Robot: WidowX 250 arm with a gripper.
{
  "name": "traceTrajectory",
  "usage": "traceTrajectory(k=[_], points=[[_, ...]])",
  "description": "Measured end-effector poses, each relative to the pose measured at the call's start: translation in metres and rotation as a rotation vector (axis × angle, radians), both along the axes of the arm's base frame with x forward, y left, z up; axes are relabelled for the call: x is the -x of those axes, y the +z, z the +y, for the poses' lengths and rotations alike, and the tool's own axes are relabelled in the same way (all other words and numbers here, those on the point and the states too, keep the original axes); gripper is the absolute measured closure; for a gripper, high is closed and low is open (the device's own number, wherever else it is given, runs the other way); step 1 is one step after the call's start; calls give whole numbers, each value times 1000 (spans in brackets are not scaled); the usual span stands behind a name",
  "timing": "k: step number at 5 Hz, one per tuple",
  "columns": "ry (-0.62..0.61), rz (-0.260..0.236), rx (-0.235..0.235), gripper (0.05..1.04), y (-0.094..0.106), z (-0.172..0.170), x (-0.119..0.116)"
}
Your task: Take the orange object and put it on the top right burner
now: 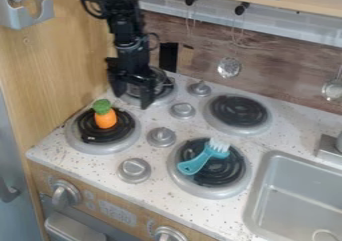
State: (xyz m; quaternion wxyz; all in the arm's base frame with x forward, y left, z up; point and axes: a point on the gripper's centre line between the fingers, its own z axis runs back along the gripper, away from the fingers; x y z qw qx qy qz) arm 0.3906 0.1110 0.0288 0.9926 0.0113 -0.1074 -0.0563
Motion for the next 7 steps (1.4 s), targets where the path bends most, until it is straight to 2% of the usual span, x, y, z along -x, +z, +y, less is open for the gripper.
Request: traceTrajectory(k=[2, 3, 5, 6, 7], points=[[171, -11, -81, 84, 1, 48, 11], [202, 30, -79, 84, -18, 52, 12], [199, 94, -27, 117, -46, 48, 11], [197, 88, -21, 411, -48, 52, 12], [175, 72, -23, 471, -47, 51, 9]])
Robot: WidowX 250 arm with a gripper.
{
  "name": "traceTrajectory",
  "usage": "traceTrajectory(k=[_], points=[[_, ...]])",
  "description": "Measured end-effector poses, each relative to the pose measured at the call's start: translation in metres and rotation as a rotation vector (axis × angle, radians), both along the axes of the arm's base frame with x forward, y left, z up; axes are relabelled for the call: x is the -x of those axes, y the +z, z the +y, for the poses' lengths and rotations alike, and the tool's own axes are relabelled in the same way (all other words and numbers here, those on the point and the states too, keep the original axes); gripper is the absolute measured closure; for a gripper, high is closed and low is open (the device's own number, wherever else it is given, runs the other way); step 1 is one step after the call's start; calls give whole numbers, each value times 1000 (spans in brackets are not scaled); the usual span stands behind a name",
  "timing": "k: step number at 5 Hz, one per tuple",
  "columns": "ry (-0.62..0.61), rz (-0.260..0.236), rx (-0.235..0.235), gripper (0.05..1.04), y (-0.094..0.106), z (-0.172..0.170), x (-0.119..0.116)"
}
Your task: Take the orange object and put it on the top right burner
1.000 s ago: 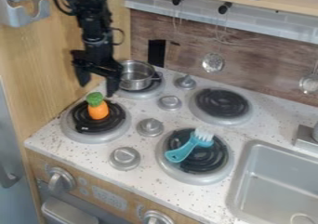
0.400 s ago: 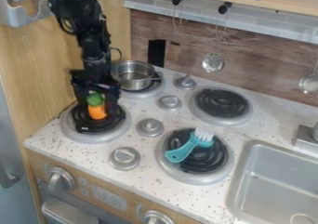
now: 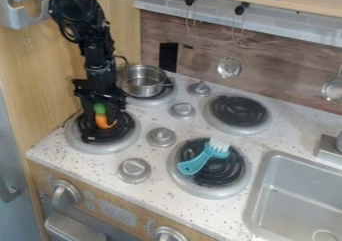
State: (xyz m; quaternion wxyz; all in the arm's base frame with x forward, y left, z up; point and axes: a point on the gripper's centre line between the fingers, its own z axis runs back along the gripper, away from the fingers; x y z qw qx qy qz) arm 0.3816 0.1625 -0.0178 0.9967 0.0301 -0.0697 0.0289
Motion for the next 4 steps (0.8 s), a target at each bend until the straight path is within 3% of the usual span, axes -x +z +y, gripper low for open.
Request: traceTrajectory(k=[1, 2, 3, 4], points=[[-75, -51, 8, 471, 12, -14, -3], [-196, -132, 14, 472, 44, -41, -9], [-337, -160, 46, 472, 51, -87, -21], [-398, -163, 74, 472, 54, -111, -25]])
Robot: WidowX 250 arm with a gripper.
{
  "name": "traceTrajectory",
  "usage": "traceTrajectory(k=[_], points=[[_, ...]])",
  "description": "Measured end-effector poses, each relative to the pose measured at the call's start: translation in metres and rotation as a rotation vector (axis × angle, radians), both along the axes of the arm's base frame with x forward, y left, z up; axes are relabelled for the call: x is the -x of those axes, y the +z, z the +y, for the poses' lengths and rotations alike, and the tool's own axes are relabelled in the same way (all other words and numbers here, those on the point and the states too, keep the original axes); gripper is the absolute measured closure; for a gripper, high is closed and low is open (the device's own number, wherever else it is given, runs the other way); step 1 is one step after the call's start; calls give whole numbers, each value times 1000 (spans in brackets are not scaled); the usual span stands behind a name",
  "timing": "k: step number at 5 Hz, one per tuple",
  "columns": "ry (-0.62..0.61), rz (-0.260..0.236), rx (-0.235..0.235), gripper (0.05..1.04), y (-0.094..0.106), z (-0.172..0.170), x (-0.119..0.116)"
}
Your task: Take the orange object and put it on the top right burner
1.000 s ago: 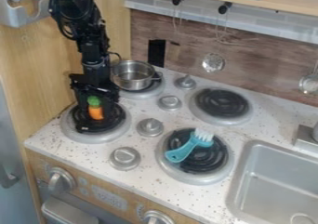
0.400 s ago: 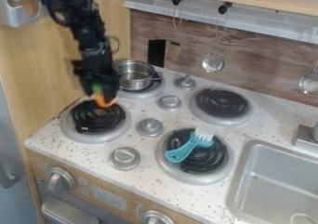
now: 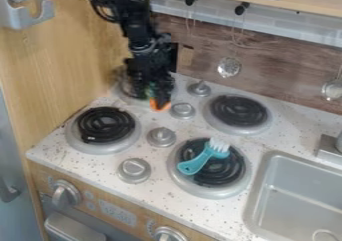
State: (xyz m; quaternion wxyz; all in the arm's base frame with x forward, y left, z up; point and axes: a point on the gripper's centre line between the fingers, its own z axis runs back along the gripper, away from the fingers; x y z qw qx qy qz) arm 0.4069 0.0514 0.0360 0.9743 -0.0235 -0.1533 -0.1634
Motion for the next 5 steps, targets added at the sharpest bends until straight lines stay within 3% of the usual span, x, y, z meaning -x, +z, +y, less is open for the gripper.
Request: traceTrajectory(k=[1, 2, 3, 4, 5], points=[[-93, -45, 10, 472, 9, -34, -19], [-161, -20, -4, 472, -8, -63, -34], [-154, -6, -19, 472, -27, -67, -53], [-164, -17, -32, 472, -39, -81, -74], [-181, -42, -14, 472, -42, -99, -92]])
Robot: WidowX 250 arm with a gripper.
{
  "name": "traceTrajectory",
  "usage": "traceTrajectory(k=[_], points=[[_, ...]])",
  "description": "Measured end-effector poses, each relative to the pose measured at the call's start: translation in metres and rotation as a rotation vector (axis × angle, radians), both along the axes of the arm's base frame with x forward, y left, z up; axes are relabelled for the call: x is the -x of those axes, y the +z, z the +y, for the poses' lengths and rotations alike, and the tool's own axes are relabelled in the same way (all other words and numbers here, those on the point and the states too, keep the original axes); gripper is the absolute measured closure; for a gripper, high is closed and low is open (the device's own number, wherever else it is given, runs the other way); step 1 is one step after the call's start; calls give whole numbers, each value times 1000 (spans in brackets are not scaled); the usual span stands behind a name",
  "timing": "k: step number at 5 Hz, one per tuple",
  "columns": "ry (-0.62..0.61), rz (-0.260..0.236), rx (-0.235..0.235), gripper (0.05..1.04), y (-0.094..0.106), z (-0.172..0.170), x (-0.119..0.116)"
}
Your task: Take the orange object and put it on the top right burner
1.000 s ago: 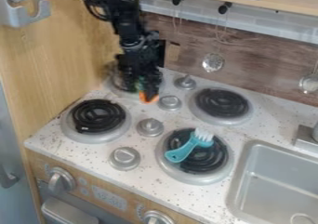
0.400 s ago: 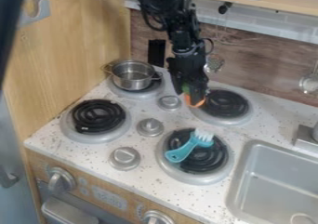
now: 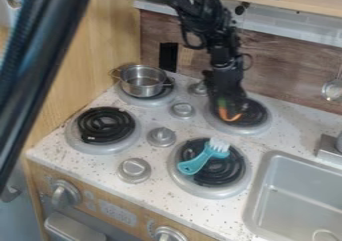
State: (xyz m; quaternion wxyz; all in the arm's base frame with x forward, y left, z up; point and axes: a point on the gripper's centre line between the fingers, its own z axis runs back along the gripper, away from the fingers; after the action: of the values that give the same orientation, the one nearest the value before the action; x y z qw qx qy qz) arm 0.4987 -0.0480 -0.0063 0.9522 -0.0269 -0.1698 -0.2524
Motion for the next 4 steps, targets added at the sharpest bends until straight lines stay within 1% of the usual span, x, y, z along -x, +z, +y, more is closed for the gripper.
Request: traceTrajectory(k=[1, 2, 3, 4], points=[[10, -30, 21, 472, -1, -4, -22], [23, -41, 13, 472, -1, -2, -36], [42, -15, -17, 394, -9, 3, -36], [52, -1, -27, 118, -9, 5, -35]])
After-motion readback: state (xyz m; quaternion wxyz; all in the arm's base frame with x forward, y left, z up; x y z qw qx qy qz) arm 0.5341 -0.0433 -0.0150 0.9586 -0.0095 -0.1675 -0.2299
